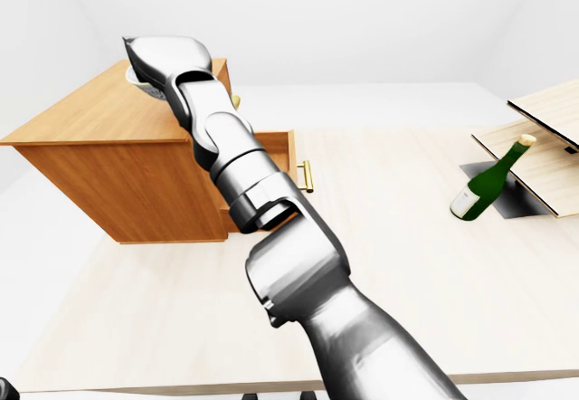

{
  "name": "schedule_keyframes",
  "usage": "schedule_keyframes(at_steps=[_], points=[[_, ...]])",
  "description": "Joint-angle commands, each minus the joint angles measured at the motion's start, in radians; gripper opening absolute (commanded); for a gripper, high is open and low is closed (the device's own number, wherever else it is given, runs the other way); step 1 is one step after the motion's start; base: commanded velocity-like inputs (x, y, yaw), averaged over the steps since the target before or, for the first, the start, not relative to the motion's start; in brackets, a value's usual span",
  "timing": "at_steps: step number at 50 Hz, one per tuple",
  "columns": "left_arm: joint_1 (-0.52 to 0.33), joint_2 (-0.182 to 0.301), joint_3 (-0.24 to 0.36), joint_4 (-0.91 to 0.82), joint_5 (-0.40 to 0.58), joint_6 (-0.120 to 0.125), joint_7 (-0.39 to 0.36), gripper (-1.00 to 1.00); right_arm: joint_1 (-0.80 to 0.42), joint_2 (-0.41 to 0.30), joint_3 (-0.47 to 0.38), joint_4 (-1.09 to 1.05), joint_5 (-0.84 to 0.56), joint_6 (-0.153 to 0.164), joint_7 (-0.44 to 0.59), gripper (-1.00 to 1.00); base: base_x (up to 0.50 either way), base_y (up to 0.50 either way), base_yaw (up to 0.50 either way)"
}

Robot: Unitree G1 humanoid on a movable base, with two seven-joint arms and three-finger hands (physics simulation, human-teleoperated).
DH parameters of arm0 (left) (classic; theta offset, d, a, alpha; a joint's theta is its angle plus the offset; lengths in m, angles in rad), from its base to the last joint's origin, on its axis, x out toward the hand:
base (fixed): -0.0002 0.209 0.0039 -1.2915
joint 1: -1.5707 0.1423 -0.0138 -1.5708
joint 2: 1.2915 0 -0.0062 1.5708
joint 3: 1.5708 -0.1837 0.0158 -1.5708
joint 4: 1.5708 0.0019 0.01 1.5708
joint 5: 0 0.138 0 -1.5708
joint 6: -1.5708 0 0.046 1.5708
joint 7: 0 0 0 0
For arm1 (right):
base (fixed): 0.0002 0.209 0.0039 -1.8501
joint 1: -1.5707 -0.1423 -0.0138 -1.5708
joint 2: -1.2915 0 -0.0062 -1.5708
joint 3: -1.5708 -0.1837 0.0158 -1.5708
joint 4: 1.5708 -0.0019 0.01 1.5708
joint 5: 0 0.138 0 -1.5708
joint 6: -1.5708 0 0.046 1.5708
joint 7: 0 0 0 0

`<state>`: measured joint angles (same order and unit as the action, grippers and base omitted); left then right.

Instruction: Put the bowl on top of the cabinet.

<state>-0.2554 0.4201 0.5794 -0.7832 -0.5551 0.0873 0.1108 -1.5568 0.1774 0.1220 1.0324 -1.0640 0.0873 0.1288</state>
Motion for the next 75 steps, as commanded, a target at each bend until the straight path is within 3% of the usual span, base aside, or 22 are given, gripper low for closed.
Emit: schedule_keyframes(at_steps=[1,44,75], points=[[-0.001,-0.001,0.001,-0.005,-0.003,0.000,0.000,0.89,-0.016,0.015,-0.004,0.011,0.011,0.000,-0.026,-1.00,0.00,0.00,0.00],[-0.005,0.009,0.013,-0.013,-0.034,0.000,0.015,0.89,-0.006,0.100,0.013,0.010,0.007,0.000,-0.039,-1.00,0.00,0.00,0.00],[0.002,0.010,0.010,-0.022,-0.042,0.000,0.022,0.89,0.043,0.100,0.015,0.053,0.005,0.000,-0.082,-1.00,0.00,0.00,0.00]])
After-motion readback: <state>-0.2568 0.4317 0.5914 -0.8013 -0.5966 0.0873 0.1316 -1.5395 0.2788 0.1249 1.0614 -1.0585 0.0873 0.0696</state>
